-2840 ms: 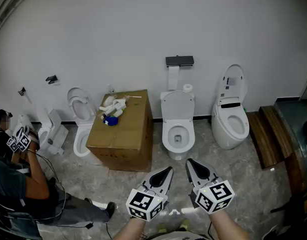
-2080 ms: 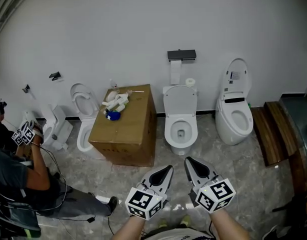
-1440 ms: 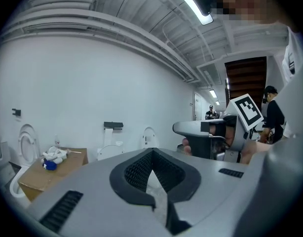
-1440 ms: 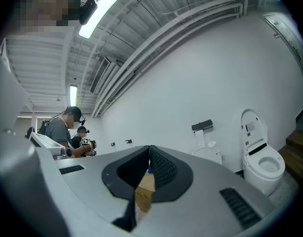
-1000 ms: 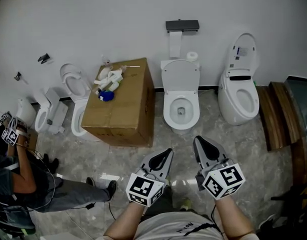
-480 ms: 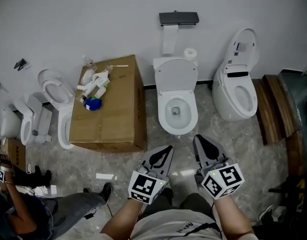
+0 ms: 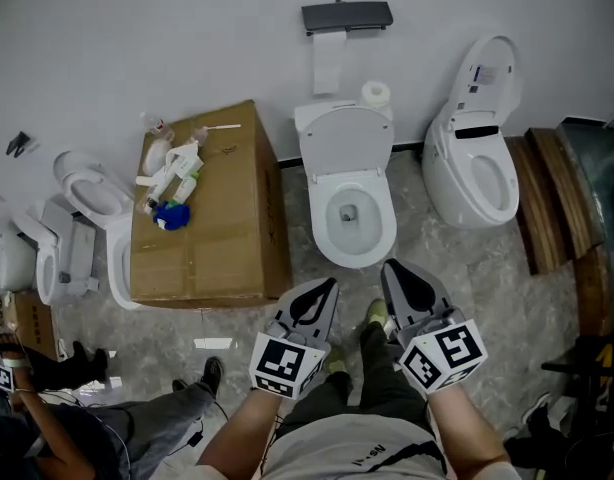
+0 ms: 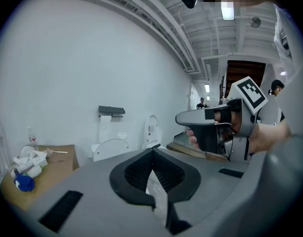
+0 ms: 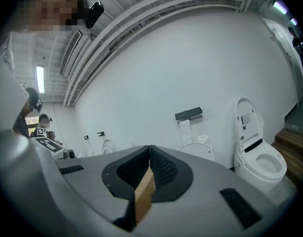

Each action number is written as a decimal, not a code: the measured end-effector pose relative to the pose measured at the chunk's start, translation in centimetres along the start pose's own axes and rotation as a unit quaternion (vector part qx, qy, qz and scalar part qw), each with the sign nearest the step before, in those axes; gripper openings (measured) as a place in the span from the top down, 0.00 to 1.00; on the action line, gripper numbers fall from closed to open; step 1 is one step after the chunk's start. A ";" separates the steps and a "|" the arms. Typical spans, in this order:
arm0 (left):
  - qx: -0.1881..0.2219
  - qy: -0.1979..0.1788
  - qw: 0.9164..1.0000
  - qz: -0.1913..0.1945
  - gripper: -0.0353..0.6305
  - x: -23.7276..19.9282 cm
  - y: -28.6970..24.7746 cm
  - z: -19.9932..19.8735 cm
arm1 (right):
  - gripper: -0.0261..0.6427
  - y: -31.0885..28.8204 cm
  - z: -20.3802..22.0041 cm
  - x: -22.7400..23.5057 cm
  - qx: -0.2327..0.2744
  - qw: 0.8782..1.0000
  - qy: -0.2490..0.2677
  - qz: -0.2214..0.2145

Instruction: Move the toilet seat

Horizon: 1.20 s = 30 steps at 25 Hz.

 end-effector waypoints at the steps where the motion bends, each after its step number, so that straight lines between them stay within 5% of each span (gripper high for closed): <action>1: -0.003 -0.001 1.000 0.000 0.94 -0.4 -0.7 0.2 | 0.94 -0.7 0.1 0.6 -0.002 1.000 -0.002 0.000; 16: -0.062 -0.059 0.996 -0.016 0.94 -6.0 -13.7 6.0 | 0.94 -13.2 2.5 10.9 -0.054 0.997 0.011 -0.060; 22: -0.105 -0.092 0.990 0.001 0.93 -8.6 -16.9 15.5 | 0.94 -16.7 10.2 13.1 -0.055 0.998 -0.005 -0.033; 30: -0.171 -0.170 0.968 0.063 0.93 -8.8 -21.0 30.1 | 0.94 -18.5 21.7 16.9 -0.065 0.998 -0.023 0.009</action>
Point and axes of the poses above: the fingertips, and each gripper's own axes: y backward along the fingers, x to its right, z out of its underside, the point moved 10 cm from there along y, backward along the fingers, and after that the axes turned 5 degrees about -y, right-handed, at the moved point
